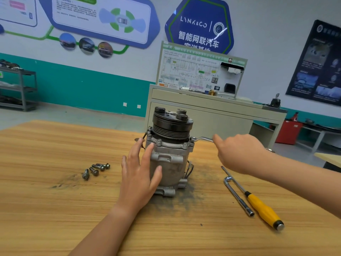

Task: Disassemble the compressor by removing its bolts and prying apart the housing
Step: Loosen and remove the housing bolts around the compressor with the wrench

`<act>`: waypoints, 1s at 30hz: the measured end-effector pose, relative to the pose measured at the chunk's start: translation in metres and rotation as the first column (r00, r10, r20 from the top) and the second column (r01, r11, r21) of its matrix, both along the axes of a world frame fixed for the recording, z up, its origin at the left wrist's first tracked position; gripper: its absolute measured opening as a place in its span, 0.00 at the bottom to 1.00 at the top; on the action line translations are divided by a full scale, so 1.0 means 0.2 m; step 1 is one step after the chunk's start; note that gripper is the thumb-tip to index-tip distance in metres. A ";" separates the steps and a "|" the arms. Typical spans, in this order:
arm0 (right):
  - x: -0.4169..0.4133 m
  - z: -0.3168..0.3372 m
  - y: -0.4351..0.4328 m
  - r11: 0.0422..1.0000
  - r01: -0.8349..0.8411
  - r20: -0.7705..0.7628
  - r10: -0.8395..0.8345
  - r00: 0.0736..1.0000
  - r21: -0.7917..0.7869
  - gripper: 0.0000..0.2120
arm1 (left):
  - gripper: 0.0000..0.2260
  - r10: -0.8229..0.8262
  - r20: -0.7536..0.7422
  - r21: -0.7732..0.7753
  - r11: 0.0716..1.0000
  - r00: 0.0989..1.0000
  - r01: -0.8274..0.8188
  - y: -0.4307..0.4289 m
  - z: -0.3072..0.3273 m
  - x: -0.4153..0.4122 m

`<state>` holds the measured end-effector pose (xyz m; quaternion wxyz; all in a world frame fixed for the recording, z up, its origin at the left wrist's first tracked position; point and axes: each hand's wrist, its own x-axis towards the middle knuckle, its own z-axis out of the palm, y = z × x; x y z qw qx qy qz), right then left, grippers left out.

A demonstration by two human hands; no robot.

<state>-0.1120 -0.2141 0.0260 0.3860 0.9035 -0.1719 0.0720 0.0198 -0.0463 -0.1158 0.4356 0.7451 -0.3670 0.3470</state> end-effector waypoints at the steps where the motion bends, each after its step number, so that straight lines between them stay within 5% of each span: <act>1: 0.01 0.01 -0.03 1.000 0.002 0.011 -0.002 1.000 -0.010 0.14 | 0.23 -0.005 -0.008 -0.006 1.000 1.000 0.005 0.00 0.00 0.00; 11: 0.49 -0.10 -0.18 0.964 -0.152 0.260 0.093 0.961 0.216 0.15 | 0.26 -0.010 -0.064 0.024 1.000 0.998 0.011 0.00 -0.01 0.01; 17: 0.42 -0.13 -0.26 0.921 -0.278 0.449 0.133 0.884 0.274 0.14 | 0.22 -0.046 -0.065 -0.008 0.999 0.997 0.046 0.00 -0.01 0.02; 22: 0.16 -0.06 -0.24 0.714 -0.491 0.642 0.077 0.763 0.498 0.12 | 0.25 -0.038 -0.076 -0.009 0.999 0.996 0.038 -0.01 -0.01 0.02; 30: -0.04 -0.06 -0.14 0.845 -0.169 0.280 0.024 0.960 0.507 0.20 | 0.26 -0.026 -0.086 0.006 1.000 0.996 0.026 0.00 -0.01 0.01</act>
